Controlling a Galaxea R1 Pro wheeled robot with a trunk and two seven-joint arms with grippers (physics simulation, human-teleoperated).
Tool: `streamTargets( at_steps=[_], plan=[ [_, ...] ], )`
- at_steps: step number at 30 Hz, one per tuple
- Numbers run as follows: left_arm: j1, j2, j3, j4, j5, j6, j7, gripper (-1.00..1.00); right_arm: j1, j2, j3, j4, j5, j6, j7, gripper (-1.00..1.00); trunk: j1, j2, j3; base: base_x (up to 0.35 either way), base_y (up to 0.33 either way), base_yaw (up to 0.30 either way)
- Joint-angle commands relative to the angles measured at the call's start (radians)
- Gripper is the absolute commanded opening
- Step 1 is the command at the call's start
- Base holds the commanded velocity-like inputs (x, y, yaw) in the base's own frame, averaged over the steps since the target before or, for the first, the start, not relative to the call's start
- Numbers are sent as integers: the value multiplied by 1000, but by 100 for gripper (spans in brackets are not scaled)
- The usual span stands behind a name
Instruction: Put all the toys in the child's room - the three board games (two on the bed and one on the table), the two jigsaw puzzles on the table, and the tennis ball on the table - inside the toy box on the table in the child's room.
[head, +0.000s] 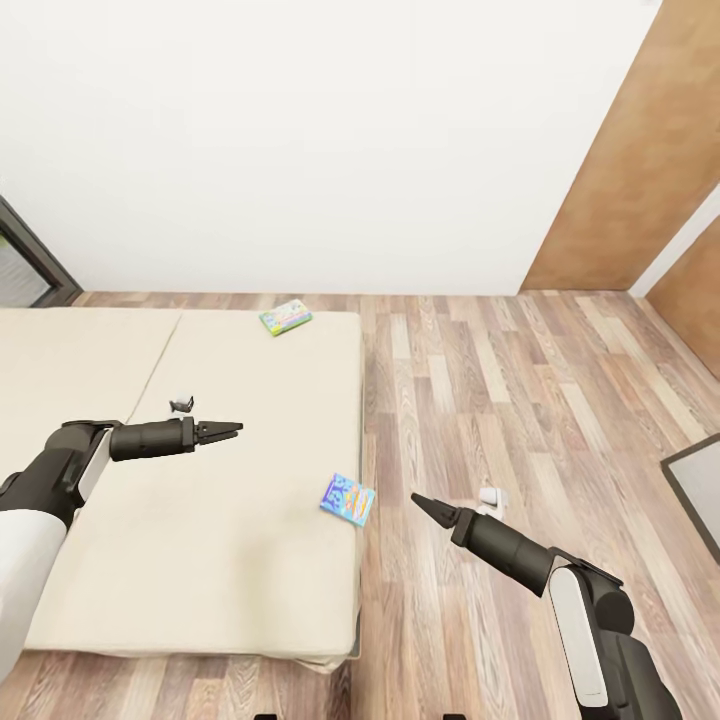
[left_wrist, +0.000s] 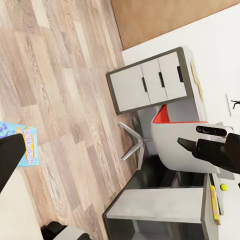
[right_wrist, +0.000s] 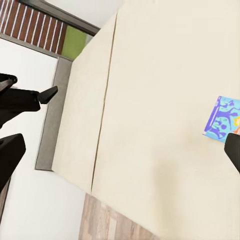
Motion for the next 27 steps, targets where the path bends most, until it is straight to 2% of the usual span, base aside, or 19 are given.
streamTargets(
  at_steps=[1, 27],
  plan=[
    [0, 0, 0, 0, 2, 10, -2, 100, 0, 1, -2, 0, 0, 5, 4, 100, 0, -1, 1, 0, 0, 0],
    [0, 0, 0, 0, 2, 10, -1, 100, -1, 2, -1, 1, 0, 4, 2, 100, 0, -1, 44, 0, 0, 0]
  ],
)
